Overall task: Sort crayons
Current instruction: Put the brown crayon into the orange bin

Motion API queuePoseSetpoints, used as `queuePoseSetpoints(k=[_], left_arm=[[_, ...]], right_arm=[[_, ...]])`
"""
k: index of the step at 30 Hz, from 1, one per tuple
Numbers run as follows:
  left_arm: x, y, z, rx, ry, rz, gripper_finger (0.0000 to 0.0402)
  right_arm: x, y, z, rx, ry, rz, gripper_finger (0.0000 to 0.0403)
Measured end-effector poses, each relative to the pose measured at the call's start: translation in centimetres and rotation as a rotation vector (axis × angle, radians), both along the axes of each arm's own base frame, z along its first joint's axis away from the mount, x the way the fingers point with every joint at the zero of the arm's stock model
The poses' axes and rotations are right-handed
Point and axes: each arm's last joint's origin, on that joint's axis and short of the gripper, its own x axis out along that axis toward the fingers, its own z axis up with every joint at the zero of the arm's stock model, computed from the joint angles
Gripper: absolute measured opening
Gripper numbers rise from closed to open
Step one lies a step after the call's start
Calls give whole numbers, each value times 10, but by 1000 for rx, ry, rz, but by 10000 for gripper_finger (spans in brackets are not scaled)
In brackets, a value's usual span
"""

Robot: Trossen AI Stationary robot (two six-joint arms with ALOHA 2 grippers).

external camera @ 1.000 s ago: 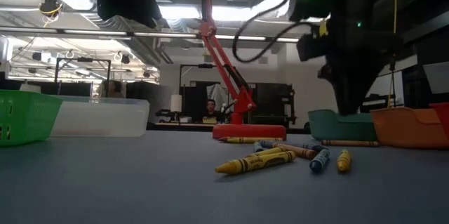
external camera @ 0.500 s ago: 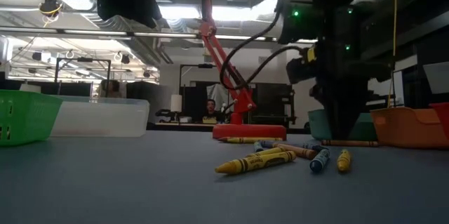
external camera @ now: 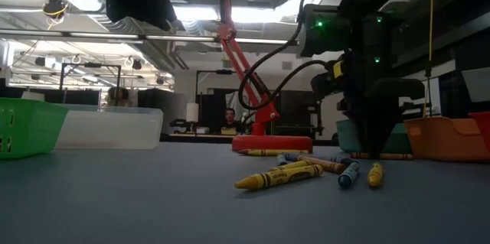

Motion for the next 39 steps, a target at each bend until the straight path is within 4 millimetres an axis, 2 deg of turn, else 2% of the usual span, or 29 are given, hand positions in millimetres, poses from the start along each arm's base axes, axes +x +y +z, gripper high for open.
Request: queuePoseSetpoints(k=[9, 23, 31, 39], left_arm=[[0, 0, 0, 0, 0, 0, 127], [0, 0, 0, 1, 0, 0, 127], [0, 0, 0, 1, 0, 0, 127], [0, 0, 0, 1, 0, 1, 127]], right_arm=[[0, 0, 0, 1, -2, 0, 12], [-2, 2, 5, 63, -19, 2, 12], [-6, 6, 25, 194, -90, 21, 16], [-15, 10, 57, 360, -199, 61, 18]])
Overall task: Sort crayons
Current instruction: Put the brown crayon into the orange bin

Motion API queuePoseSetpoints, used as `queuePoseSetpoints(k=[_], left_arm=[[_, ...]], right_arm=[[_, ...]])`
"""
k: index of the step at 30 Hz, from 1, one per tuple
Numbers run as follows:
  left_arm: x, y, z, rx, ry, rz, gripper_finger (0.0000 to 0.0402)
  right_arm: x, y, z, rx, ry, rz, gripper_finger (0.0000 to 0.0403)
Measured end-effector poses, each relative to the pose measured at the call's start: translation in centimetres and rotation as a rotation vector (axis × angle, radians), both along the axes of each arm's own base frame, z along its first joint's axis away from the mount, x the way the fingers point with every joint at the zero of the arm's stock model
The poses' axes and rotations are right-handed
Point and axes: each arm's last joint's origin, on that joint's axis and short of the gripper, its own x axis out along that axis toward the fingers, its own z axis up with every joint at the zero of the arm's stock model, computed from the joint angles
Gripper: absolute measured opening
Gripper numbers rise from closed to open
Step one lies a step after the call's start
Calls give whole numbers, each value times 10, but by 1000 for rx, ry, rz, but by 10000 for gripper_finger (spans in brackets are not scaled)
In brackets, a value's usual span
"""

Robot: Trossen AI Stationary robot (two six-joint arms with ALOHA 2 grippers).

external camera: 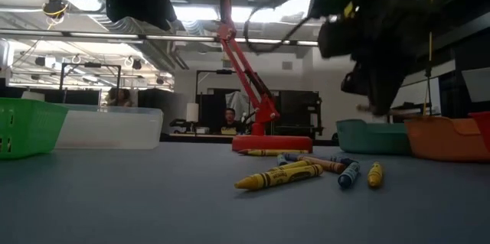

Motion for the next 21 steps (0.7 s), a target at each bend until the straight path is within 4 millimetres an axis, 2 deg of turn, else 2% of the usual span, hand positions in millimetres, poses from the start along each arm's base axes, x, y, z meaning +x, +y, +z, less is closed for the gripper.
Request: queuePoseSetpoints(k=[6, 11, 16, 21], left_arm=[[0, 0, 0, 0, 0, 0, 127], [0, 0, 0, 0, -1, 0, 127], [0, 0, 0, 0, 0, 0, 127], [0, 0, 0, 0, 0, 0, 127]], right_arm=[[-18, 0, 27, 29, -43, 9, 18], [-44, -2, 41, -62, 42, -14, 18], [-66, -7, 46, -240, 163, -45, 18], [-69, -12, 42, -394, 200, -70, 18]])
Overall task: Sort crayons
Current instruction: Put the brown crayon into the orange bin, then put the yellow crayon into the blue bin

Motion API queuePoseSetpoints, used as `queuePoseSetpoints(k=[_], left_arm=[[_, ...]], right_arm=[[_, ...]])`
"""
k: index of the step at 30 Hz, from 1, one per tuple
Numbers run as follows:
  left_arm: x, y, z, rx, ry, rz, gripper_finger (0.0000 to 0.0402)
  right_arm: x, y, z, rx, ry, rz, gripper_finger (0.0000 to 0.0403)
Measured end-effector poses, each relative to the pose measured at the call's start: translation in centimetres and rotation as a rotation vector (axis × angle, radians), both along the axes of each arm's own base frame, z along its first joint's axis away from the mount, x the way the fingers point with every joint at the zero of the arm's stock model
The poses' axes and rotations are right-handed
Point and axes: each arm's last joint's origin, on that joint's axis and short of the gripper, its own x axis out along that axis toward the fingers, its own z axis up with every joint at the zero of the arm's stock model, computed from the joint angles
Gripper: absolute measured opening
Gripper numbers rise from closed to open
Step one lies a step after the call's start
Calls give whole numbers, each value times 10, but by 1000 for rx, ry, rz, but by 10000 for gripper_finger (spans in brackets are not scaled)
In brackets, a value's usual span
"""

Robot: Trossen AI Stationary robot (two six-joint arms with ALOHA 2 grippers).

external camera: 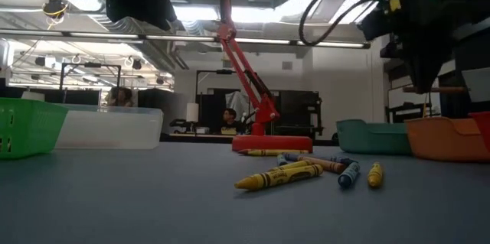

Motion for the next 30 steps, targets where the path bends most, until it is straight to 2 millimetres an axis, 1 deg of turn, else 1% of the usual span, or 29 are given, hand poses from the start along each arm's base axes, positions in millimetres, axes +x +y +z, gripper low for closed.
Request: queuePoseSetpoints(k=[6, 11, 16, 19, 26, 30], left_arm=[[1, 0, 1, -3, -8, 1, 127], [4, -1, 2, 2, -48, 16, 127], [8, -2, -1, 16, -50, 28, 127], [11, -3, -6, 22, -34, 28, 127], [22, -7, -16, 23, -33, 28, 127], [28, -7, -21, 22, -35, 35, 127]], right_arm=[[-5, -1, -13, -17, 35, 0, 25], [-8, 0, -19, -10, 58, 1, 50], [-7, 0, -19, -10, 54, 1, 82], [-7, 0, -19, -10, 54, 1, 93], [-7, 0, -18, -10, 50, -1, 96], [-1, 0, -6, -9, 3, -17, 96]])
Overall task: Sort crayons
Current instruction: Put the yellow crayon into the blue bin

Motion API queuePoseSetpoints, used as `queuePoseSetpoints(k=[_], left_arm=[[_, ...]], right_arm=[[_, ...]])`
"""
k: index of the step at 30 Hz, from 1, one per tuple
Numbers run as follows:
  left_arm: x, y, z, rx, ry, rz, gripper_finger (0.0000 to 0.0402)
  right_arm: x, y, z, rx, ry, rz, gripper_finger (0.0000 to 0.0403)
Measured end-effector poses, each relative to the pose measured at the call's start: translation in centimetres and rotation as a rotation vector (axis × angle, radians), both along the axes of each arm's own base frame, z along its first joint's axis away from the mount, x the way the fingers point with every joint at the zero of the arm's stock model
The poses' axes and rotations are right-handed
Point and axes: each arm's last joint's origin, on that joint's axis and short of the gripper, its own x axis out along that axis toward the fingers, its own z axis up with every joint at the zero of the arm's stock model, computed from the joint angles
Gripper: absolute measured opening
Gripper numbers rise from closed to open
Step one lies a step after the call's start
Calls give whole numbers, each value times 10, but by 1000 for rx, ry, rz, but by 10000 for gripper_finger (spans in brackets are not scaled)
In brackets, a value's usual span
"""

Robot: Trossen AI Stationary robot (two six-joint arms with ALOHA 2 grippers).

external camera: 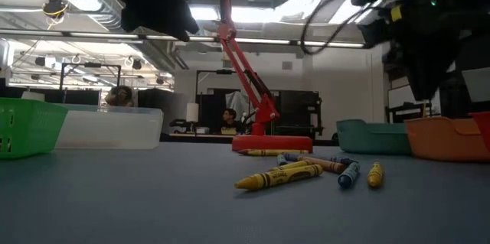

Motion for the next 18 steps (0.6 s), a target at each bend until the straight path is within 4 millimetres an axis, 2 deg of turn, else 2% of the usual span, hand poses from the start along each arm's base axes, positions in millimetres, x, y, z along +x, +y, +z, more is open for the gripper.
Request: queuePoseSetpoints(k=[4, 8, 14, 18], left_arm=[[6, 4, -4, -4, -5, 17, 127], [8, 10, -4, -17, -1, 29, 127], [10, 18, -4, -20, -3, 54, 127], [11, 20, -3, -19, -12, 60, 127]], right_arm=[[11, 0, 23, 1, -99, 0, 97], [28, 0, 42, 2, -280, 1, 97], [52, 0, 50, -22, -518, 76, 97], [72, 0, 46, -37, -603, 108, 97]])
